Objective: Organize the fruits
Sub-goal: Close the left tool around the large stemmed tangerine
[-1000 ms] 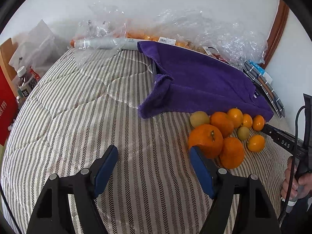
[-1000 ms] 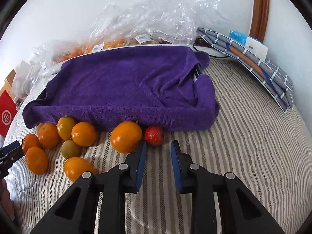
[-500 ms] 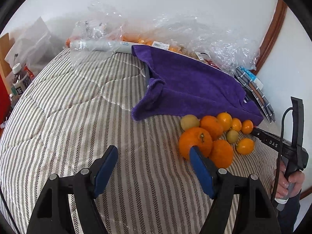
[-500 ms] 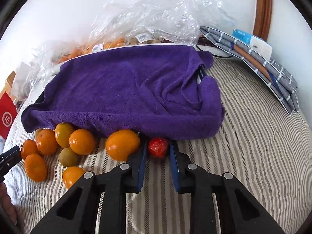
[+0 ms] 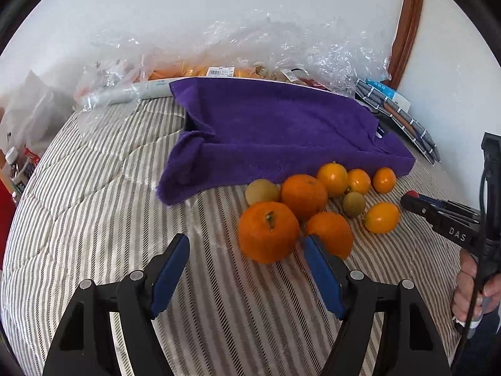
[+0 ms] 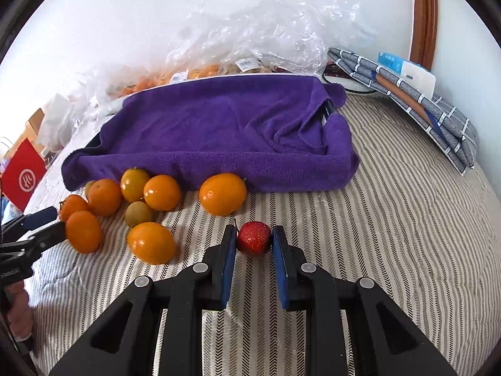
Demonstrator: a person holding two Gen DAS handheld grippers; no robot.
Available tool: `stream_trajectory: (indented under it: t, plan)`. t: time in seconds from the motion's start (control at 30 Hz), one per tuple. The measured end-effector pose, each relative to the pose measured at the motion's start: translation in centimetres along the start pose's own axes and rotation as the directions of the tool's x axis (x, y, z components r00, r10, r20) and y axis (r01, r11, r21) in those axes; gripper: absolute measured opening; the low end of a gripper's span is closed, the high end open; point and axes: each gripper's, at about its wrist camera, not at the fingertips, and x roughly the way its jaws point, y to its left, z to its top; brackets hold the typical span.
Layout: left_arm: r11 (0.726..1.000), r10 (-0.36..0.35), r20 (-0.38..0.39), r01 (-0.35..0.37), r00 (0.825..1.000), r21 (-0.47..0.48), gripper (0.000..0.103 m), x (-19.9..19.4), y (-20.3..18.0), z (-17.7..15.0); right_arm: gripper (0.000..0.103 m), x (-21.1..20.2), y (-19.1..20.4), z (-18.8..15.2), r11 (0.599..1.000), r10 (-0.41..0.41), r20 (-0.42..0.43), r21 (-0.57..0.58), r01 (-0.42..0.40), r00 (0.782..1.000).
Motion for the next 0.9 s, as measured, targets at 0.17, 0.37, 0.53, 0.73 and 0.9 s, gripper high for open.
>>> stream_trajectory:
  t: [0.17, 0.37, 0.53, 0.73, 0.9]
  plan:
    - [1.0, 0.022, -0.052, -0.021, 0.998, 0.012, 0.064, 1.9, -1.2, 0.7, 0.023, 0.3, -0.6, 0.0, 0.999, 0.041, -0.016, 0.036, -0.041, 0.999]
    - [1.0, -0.006, -0.054, 0.007, 0.999, 0.026, 0.059, 2.0, -1.1, 0.5, 0.023, 0.0, -0.2, 0.0, 1.0, 0.028, -0.004, 0.01, -0.027, 1.0]
    - [0.996, -0.062, -0.03, 0.06, 0.998, -0.059, 0.052, 1.9, 0.3, 0.5, 0.023, 0.1, -0.1, 0.0, 1.0, 0.001, -0.013, 0.005, -0.001, 1.0]
    - [0.994, -0.096, -0.023, 0.094, 0.995, -0.062, 0.04, 1.8, 0.3, 0.4, 0.023, 0.3, 0.1, -0.1, 1.0, -0.019, -0.026, -0.001, 0.019, 0.999]
    - [0.993, -0.091, 0.029, 0.093, 0.995, -0.076, 0.04, 0.8, 0.4, 0.3, 0.023, 0.2, -0.1, -0.1, 1.0, -0.002, -0.015, 0.003, 0.002, 1.0]
